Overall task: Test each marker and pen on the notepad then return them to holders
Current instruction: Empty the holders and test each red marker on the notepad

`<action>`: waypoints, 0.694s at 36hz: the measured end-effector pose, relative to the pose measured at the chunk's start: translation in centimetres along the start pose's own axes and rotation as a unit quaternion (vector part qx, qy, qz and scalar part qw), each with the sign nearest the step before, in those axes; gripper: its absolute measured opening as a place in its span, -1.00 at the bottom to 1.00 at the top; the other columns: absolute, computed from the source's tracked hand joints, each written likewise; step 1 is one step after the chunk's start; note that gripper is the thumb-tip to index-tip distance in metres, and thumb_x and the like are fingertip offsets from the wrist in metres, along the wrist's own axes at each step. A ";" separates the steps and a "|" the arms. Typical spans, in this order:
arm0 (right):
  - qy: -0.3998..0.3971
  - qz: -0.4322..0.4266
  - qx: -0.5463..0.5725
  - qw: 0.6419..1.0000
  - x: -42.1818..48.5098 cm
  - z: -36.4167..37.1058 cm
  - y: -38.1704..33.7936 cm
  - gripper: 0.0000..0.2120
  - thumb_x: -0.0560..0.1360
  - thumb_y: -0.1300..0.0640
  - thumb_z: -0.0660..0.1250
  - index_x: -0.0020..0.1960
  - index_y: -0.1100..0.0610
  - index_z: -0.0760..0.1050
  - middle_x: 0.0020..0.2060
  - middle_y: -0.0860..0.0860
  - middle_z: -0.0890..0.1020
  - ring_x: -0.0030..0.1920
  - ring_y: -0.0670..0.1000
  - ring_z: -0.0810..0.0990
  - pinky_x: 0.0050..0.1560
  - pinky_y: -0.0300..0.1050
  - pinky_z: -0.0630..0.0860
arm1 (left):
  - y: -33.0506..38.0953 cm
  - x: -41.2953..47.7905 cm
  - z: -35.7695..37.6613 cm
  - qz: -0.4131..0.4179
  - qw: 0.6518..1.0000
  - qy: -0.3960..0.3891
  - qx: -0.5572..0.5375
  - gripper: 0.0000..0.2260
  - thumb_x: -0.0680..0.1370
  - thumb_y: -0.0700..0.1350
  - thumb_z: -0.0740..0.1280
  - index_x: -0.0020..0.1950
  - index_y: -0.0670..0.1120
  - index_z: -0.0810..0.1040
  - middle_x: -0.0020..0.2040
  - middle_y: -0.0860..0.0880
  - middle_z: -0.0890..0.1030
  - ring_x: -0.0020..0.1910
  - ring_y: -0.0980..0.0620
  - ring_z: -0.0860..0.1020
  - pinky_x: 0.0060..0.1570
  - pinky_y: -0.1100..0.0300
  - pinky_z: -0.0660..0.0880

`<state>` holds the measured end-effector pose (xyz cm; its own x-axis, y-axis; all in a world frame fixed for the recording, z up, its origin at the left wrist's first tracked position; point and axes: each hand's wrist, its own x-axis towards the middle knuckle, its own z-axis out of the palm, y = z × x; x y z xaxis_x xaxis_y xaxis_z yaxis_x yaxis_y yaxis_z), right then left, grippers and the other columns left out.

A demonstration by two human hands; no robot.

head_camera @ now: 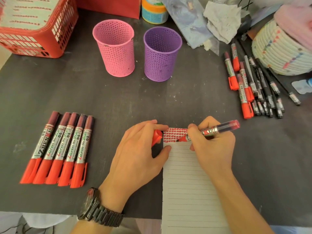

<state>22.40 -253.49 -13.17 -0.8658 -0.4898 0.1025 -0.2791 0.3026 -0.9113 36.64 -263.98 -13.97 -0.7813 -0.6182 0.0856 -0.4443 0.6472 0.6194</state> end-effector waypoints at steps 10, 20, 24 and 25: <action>-0.002 0.006 -0.005 1.000 0.0 0.0 0.0 -0.72 0.49 0.21 0.42 -0.36 0.14 0.44 -0.55 0.06 0.54 -0.51 0.04 0.53 -0.46 -0.14 0.47 | -0.1 0.0 0.2 -0.010 1.000 0.002 0.005 -0.56 0.44 0.29 0.33 0.28 0.27 0.41 0.32 0.27 0.46 0.22 0.44 0.15 0.20 0.45 -0.01; 0.000 -0.001 -0.002 1.000 0.0 -0.1 0.0 -0.72 0.49 0.21 0.42 -0.36 0.13 0.44 -0.54 0.08 0.53 -0.50 0.05 0.52 -0.46 -0.11 0.47 | -0.1 0.0 0.1 -0.015 1.000 -0.001 0.008 -0.56 0.44 0.28 0.37 0.28 0.28 0.41 0.27 0.36 0.38 0.23 0.37 0.24 0.21 0.43 -0.01; -0.001 0.005 -0.005 1.000 0.1 -0.1 0.0 -0.73 0.48 0.18 0.41 -0.36 0.11 0.43 -0.54 0.10 0.52 -0.50 0.11 0.52 -0.44 -0.02 0.47 | -0.2 0.0 0.1 -0.013 1.000 -0.002 0.006 -0.57 0.43 0.29 0.34 0.28 0.27 0.41 0.23 0.39 0.32 0.23 0.42 0.20 0.20 0.46 -0.01; 0.000 0.004 -0.005 1.000 0.1 -0.1 0.0 -0.73 0.48 0.18 0.42 -0.36 0.11 0.44 -0.54 0.09 0.53 -0.50 0.10 0.52 -0.44 -0.03 0.47 | -0.3 0.0 0.1 -0.014 1.000 -0.003 0.006 -0.57 0.43 0.29 0.33 0.28 0.28 0.41 0.22 0.40 0.31 0.23 0.44 0.18 0.20 0.47 -0.01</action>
<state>22.32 -253.47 -13.13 -0.8680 -0.4875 0.0942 -0.2758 0.3158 -0.9078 36.70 -264.12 -14.24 -0.7713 -0.6333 0.0634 -0.4711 0.6351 0.6122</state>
